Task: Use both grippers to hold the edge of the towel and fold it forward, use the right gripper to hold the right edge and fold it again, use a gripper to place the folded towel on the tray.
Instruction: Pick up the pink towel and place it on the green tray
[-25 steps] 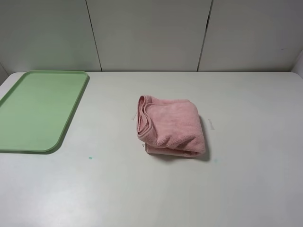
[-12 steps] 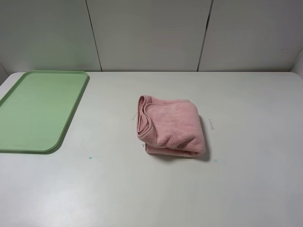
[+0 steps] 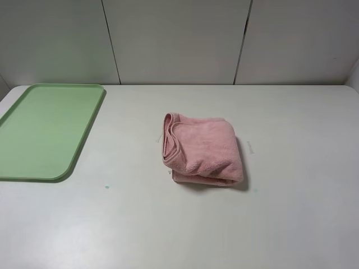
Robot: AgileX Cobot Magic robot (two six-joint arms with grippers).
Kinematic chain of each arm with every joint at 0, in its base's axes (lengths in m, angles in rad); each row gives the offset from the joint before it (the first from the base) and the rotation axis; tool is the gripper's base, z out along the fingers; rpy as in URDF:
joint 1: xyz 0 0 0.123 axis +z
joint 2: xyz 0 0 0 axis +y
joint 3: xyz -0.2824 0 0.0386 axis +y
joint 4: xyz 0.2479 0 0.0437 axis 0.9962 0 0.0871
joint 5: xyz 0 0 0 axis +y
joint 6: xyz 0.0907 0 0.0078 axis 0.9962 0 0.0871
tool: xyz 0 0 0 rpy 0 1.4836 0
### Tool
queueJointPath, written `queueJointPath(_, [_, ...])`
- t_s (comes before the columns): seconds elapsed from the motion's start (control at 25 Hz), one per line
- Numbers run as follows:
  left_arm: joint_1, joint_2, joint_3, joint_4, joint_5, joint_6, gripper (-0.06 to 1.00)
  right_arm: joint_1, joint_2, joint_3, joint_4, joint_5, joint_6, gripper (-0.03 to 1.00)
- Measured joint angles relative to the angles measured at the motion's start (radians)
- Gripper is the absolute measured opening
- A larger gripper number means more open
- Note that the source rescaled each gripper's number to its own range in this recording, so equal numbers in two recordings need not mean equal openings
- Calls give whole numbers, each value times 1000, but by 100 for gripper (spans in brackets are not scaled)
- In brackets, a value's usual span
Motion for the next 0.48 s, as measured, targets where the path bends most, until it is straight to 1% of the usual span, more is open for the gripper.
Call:
queueJointPath(0.12, [0, 0, 0, -1, -1, -1, 99, 0, 0, 0, 0, 0, 0, 100])
queueJointPath(0.2, [0, 0, -6, -16, -5, -3, 99, 0, 0, 0, 0, 0, 0, 100])
queueJointPath(0.36, [0, 0, -16, -68, -49, -19, 99, 0, 0, 0, 0, 0, 0, 100])
queueJointPath(0.48, [0, 0, -17, -78, -77, -22, 99, 0, 0, 0, 0, 0, 0, 100])
